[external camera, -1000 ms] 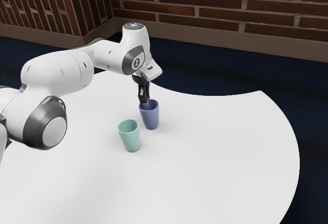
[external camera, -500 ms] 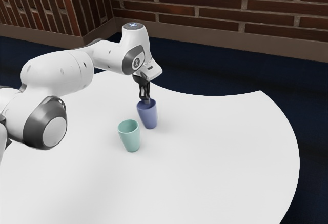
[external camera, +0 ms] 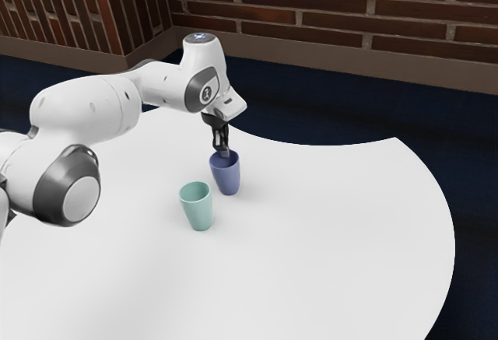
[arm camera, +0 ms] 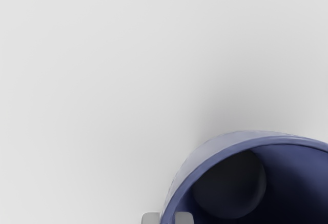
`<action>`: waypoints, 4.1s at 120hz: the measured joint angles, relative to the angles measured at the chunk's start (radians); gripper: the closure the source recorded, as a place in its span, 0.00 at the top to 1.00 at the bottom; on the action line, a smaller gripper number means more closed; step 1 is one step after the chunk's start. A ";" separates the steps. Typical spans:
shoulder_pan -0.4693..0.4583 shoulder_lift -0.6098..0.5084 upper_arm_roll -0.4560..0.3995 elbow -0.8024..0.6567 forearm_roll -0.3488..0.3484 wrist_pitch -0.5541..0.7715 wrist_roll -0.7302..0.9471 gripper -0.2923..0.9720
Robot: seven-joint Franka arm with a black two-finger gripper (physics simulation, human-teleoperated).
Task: Place the left cup onto the right cup
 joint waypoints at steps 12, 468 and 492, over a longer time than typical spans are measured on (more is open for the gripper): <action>0.000 -0.007 0.000 -0.005 -0.007 -0.007 -0.005 0.15; -0.035 -0.414 0.008 -0.355 0.047 -0.233 -0.221 0.15; -0.034 -0.413 0.008 -0.358 0.047 -0.233 -0.227 0.15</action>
